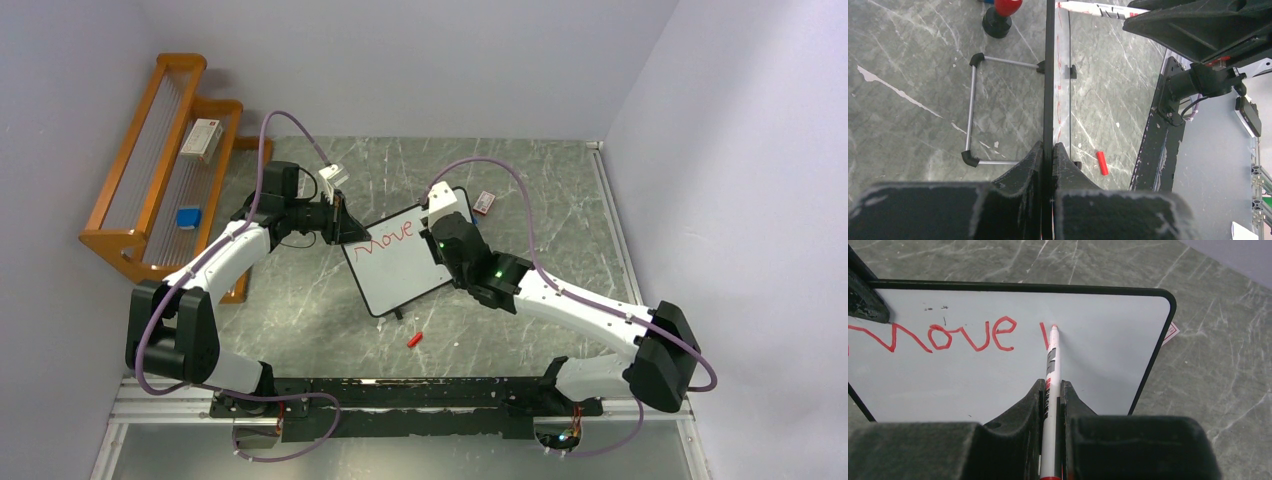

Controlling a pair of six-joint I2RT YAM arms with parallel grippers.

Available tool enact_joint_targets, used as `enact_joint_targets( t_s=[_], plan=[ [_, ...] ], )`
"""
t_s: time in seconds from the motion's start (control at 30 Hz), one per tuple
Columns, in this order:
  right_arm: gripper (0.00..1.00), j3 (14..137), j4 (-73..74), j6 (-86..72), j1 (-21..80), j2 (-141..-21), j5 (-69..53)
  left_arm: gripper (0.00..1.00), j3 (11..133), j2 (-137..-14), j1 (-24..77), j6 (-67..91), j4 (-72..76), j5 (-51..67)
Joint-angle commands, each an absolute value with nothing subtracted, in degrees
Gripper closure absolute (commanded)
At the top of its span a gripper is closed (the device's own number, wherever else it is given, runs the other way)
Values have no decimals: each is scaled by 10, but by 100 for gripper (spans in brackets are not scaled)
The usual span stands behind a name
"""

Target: Write a sentence on the whiteboard

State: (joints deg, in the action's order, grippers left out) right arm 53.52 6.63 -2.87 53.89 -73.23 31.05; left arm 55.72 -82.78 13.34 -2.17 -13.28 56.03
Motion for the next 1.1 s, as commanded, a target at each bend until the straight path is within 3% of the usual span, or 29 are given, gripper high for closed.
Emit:
enact_joint_targets(
  t_s=[0.0, 1.07],
  plan=[
    [100, 555, 40, -19, 531, -742, 319, 95, 543, -853, 151, -62, -185, 525],
    [100, 519, 66, -41, 530, -721, 322, 95, 544, -854, 152, -64, -188, 520]
  ],
)
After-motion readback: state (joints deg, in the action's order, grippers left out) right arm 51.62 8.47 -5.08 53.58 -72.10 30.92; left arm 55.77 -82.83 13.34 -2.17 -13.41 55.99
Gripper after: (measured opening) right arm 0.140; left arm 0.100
